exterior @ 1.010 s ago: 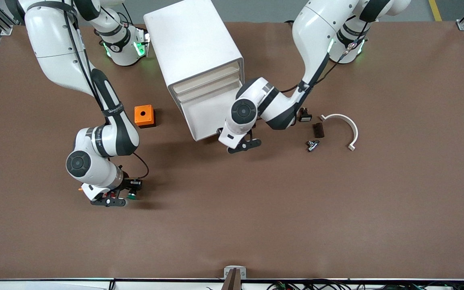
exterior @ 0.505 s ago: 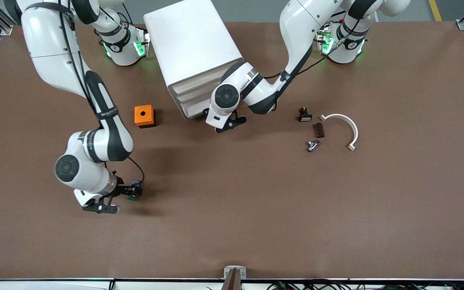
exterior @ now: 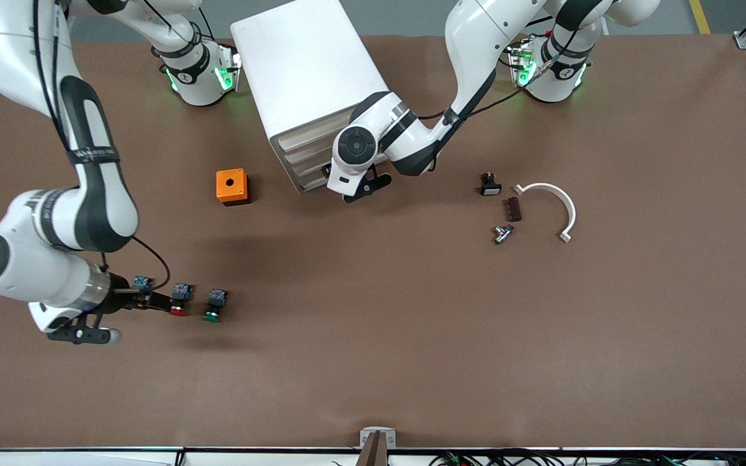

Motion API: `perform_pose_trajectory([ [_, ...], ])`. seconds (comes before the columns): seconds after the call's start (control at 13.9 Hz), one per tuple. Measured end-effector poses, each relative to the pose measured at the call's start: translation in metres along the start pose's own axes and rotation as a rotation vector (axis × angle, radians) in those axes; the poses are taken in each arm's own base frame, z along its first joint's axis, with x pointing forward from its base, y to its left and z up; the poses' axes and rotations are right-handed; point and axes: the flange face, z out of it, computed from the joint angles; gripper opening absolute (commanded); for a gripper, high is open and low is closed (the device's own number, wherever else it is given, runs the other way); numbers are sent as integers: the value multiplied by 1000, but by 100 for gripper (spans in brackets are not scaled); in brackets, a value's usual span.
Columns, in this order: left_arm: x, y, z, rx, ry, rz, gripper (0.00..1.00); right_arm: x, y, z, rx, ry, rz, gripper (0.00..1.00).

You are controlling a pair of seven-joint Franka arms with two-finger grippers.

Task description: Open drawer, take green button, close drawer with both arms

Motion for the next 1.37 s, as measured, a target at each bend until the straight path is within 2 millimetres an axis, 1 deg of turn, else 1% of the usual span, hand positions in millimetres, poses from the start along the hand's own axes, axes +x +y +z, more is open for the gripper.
perform_pose_trajectory([
  [0.07, 2, 0, -3, -5, 1, -7, 99, -5, 5, -17, 1, -11, -11, 100],
  [0.14, 9, 0, -11, -17, 5, -22, 99, -11, 8, -36, -1, -20, -21, 100],
  [0.22, 24, -2, -26, -39, 15, -42, 100, -18, 9, -56, -4, -29, -31, 100],
  [0.29, 46, -5, -47, -66, 31, -59, 100, -26, 11, -75, -5, -34, -37, 100],
  [0.36, 73, -12, -71, -91, 60, -64, 100, -32, 13, -92, -5, -36, -40, 100],
  [0.5, 129, -35, -123, -132, 136, -76, 100, -47, 19, -122, -4, -46, -40, 100],
  [0.65, 173, -64, -175, -152, 223, -94, 100, -63, 21, -152, -3, -57, -39, 100],
  [0.72, 189, -80, -198, -151, 250, -93, 100, -72, 23, -168, -15, -52, -42, 100],
  [0.94, 218, -121, -249, -141, 284, -59, 100, -96, 31, -215, -52, -21, -42, 100],
  [1.08, 241, -157, -285, -129, 296, -1, 100, -113, 32, -245, -74, 5, -47, 100],
  [1.23, 264, -200, -320, -115, 300, 43, 100, -127, 31, -266, -73, 23, -50, 100],
  [1.37, 279, -245, -356, -110, 312, 73, 100, -135, 28, -271, -70, 14, -56, 100],
])
